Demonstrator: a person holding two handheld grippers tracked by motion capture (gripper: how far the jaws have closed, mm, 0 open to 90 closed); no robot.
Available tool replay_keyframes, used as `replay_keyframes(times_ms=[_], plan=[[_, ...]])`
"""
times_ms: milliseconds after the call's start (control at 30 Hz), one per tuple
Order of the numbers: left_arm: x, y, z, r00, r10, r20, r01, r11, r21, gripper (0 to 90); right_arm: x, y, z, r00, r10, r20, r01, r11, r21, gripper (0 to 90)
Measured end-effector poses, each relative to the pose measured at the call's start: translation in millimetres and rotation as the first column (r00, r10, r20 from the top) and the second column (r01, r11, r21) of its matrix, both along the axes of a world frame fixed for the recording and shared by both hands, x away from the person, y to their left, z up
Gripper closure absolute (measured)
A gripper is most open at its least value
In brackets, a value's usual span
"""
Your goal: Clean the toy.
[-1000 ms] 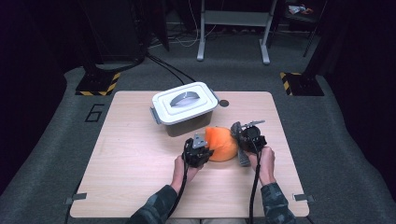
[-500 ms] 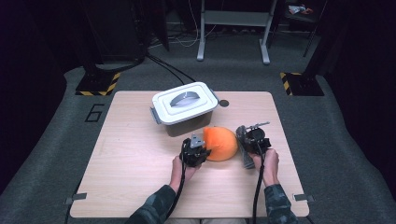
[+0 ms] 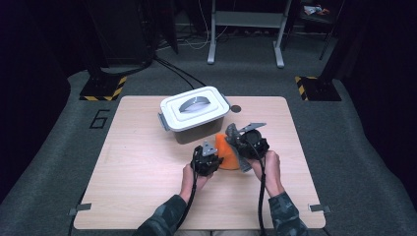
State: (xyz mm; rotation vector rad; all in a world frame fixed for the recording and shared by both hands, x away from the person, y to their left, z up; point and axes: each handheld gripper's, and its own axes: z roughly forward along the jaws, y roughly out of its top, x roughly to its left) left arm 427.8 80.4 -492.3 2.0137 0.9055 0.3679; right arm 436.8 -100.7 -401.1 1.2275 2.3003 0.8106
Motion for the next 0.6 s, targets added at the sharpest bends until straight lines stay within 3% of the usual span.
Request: replay_keyframes(times_ms=[167, 300, 600], plan=[[0.5, 1.4, 0.2, 1.0, -0.003, -0.002, 0.003, 0.9999, 0.01, 81.6, 2.9, 15.5, -8.9, 0.9997, 0.021, -0.012, -0.021, 0.999, -0.037, 73.1], [0.2, -0.8, -0.1, 1.0, -0.004, -0.009, 0.004, 1.0, -0.002, 81.7, 4.9, 18.5, -16.4, 0.9999, 0.01, 0.003, -0.009, 0.994, -0.11, 73.7], [1.0, 0.6, 0.0, 0.9999, -0.012, -0.008, 0.012, 0.9999, 0.003, 81.9, 6.9, 1.6, -19.3, 0.9992, -0.04, -0.004, 0.039, 0.997, -0.072, 74.1]])
